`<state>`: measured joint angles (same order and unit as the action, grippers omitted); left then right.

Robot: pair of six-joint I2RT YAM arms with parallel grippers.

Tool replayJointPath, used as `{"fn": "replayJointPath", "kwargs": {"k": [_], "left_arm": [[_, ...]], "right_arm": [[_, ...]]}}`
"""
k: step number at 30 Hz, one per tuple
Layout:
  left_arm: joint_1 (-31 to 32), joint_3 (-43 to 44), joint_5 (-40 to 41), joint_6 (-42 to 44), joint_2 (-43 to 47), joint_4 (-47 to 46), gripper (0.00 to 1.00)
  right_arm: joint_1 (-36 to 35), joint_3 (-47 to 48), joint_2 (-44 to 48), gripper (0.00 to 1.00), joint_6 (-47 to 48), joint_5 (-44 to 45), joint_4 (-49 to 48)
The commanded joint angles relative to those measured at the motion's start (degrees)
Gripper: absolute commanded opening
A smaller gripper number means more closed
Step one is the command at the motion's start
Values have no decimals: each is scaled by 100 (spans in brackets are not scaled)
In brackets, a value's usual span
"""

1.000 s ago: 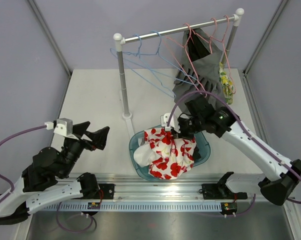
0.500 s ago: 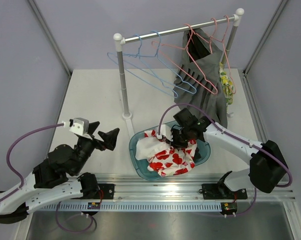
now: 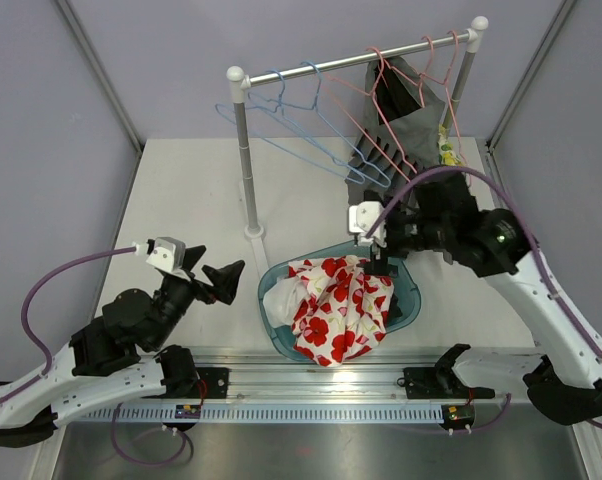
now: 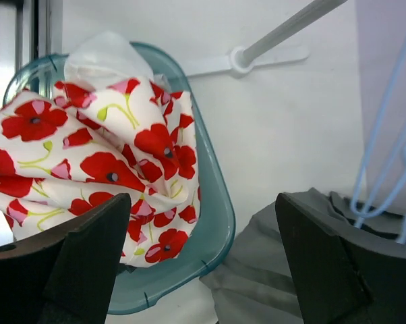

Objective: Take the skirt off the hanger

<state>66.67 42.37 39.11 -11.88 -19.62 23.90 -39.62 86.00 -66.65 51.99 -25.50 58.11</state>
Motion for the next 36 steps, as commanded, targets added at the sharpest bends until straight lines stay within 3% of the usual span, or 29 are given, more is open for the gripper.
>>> {"fn": "replayJointPath", "kwargs": {"k": [1, 3, 4, 7, 11, 15, 19, 23, 32, 36], "left_arm": [[-14, 114, -132, -60, -25, -175, 99], [-14, 131, -141, -69, -60, -149, 99], [-14, 149, -141, -69, -77, -140, 99], [-14, 140, -158, -78, -121, -192, 99], [-14, 122, -228, -69, -200, -289, 99], [-14, 105, -343, -78, -244, -298, 99], [-14, 70, -413, -104, -183, -298, 99], [-14, -44, -440, -139, -78, -395, 99], [-14, -264, -519, -218, -42, -509, 99], [-14, -282, -528, -262, -7, -448, 99]], "right_arm": [[313, 759, 30, 96, -264, -675, 843], [778, 1293, -31, 96, -792, -616, 328], [937, 1462, -67, 99, -1848, -353, -7], [1639, 2042, -339, 100, -3793, 1385, -1089], [2195, 2982, -1285, 94, -4582, 2038, -1056], [2309, 3493, -1982, 65, -4601, 2680, -1309], [2502, 3968, -2571, 54, -4487, 2883, -1548], [2704, 4382, -3116, 52, -4364, 3050, -1530], [2836, 4074, -3582, 52, -3714, 3253, -2250], [2889, 4319, -3951, 45, -3748, 2937, -2172]]}}
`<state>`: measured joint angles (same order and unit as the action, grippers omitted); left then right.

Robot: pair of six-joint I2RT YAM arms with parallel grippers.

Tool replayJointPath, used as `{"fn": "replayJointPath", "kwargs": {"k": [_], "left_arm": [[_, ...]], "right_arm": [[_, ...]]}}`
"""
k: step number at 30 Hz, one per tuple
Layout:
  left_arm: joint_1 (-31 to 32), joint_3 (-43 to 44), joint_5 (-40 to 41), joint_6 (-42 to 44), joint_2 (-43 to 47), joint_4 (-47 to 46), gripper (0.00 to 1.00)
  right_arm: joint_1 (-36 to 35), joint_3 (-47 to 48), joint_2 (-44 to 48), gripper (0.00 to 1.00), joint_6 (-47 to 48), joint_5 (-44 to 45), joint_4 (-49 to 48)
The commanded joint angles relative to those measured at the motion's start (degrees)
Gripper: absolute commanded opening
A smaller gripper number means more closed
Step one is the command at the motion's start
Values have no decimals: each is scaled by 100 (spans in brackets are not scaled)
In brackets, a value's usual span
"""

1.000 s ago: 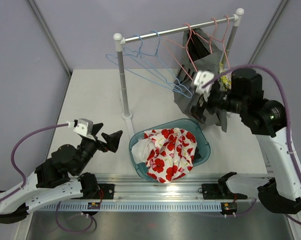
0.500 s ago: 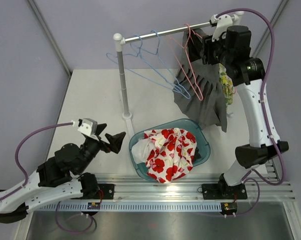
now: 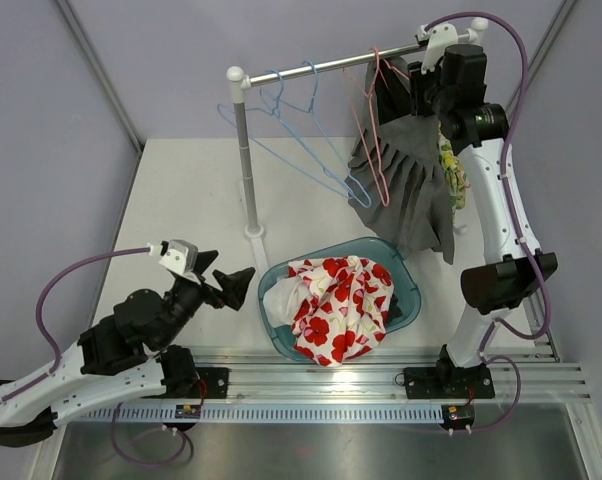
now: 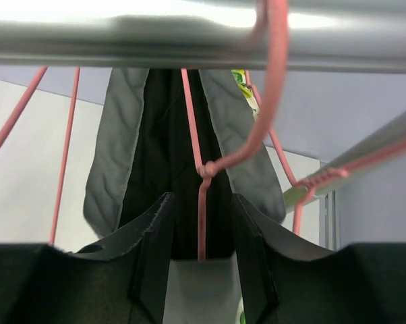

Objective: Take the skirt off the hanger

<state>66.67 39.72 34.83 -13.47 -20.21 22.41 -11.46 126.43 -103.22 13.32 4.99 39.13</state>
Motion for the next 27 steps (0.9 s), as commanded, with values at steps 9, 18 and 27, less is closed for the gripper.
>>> {"fn": "replayJointPath", "kwargs": {"k": [9, 18, 27], "left_arm": [[-14, -17, -99, -164, 140, -246, 99], [-14, 27, -187, -129, -44, -413, 99], [-14, 18, -248, -129, -80, -431, 99]], "right_arm": [[206, 190, -340, 0, 135, -376, -433], [197, -13, 407, 0, 22, -833, -1065], [197, -487, 847, 0, 21, -1062, -1189]]}}
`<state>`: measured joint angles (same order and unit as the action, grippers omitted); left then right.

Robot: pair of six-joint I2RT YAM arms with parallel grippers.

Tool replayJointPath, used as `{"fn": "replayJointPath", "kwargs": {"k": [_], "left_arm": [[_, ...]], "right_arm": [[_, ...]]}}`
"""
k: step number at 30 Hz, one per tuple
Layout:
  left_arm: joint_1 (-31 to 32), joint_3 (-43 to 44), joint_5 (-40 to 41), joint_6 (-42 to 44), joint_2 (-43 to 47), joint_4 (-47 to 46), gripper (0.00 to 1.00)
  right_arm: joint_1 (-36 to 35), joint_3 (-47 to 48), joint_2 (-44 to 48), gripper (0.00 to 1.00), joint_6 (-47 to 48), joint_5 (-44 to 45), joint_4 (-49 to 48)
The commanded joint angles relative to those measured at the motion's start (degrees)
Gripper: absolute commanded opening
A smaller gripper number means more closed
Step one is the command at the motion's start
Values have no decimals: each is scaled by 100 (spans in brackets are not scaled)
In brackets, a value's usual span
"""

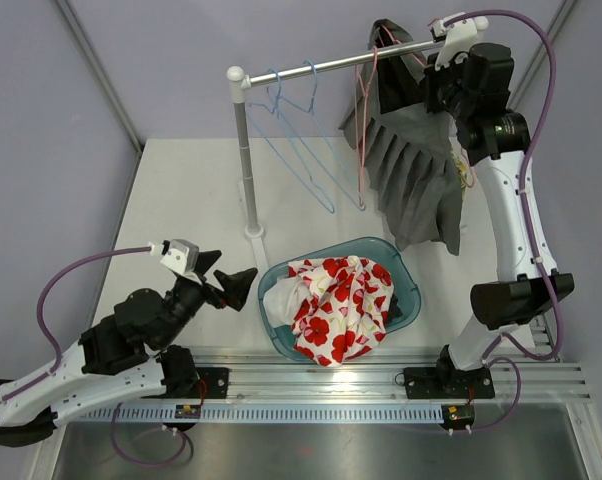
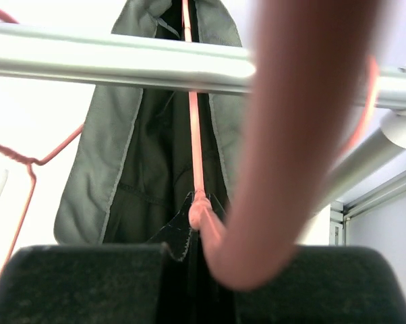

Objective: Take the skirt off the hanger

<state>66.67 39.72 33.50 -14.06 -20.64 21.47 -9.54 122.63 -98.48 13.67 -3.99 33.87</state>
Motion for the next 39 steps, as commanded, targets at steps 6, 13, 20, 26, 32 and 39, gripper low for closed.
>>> {"fn": "replayJointPath", "kwargs": {"k": [6, 13, 20, 26, 32, 39], "left_arm": [[-14, 35, -124, -61, -27, -319, 99], [-14, 70, -177, 0, -106, -398, 99], [-14, 123, -326, 88, -273, -521, 99], [-14, 220, -580, 229, -537, -776, 99], [-5, 430, -1098, 360, -1064, -1215, 99], [-5, 1157, -1916, 641, -2082, -2050, 99]], "right_arm": [[14, -599, 697, 0, 92, -207, -645], [14, -898, 1067, 0, 206, -278, -451], [14, -1530, 1707, 0, 434, -260, -205], [14, -2119, 2271, 0, 602, -278, 58], [14, -2821, 3000, 0, 847, -489, 462], [14, -3464, 4274, 0, 1322, -480, 1305]]}}
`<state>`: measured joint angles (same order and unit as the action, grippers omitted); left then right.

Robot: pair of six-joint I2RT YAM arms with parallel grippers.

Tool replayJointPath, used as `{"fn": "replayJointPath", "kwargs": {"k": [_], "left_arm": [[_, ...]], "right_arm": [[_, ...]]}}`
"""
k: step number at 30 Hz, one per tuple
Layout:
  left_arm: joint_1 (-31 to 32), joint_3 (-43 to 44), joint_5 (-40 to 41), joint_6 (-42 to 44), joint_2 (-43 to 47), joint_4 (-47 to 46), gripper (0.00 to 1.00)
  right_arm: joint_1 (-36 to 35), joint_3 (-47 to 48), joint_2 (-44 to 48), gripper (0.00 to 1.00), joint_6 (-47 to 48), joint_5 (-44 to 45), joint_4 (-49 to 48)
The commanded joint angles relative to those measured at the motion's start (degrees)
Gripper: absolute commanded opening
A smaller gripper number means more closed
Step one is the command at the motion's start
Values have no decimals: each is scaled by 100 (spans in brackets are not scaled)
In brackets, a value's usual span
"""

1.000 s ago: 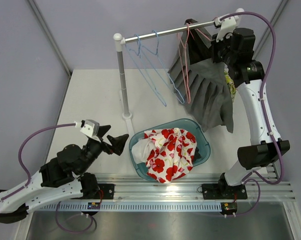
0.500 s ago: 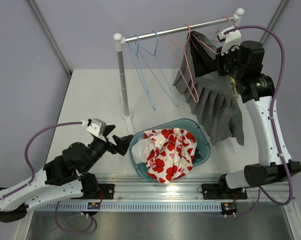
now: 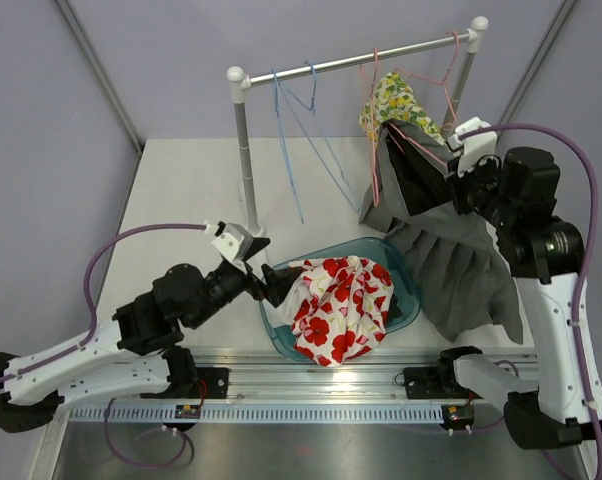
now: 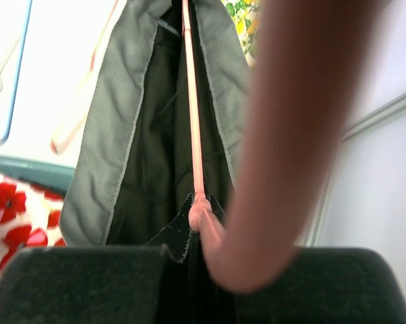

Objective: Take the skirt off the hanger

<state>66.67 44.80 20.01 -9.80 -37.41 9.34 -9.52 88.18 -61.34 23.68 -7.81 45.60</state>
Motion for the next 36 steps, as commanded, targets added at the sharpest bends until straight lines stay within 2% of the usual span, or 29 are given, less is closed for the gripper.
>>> {"fn": "replayJointPath", "kwargs": {"k": [1, 7, 12, 13, 18, 23, 27, 30, 36], "left_arm": [[-14, 827, -638, 268, -616, -864, 99], [-23, 2234, -1209, 146, -2251, -1047, 99], [-67, 3253, -1333, -213, -3403, -1093, 99], [-128, 3429, -1359, -302, -3770, -1075, 96], [-286, 4194, -1518, -978, -4608, -1057, 91], [-383, 4704, -1281, -1085, -5284, -759, 86], [-523, 5090, -1166, -963, -5627, -434, 74], [-568, 5276, -1096, -813, -5847, -223, 70], [-664, 5487, -1105, -638, -6094, -126, 46]], "right_arm": [[11, -90, 692, 0, 347, -98, 203], [11, -512, 1712, 0, 874, -221, 967], [11, -750, 2319, 0, 1121, 16, 1257], [11, -767, 2389, 0, 1121, 60, 1275], [29, -881, 2636, 0, 1130, 105, 1337], [38, -987, 2768, 0, 1095, 87, 1328], [47, -1022, 2829, 0, 1086, 43, 1346], [47, -1022, 2847, 0, 1077, 34, 1355], [55, -1040, 2865, 0, 1060, -10, 1372]]}}
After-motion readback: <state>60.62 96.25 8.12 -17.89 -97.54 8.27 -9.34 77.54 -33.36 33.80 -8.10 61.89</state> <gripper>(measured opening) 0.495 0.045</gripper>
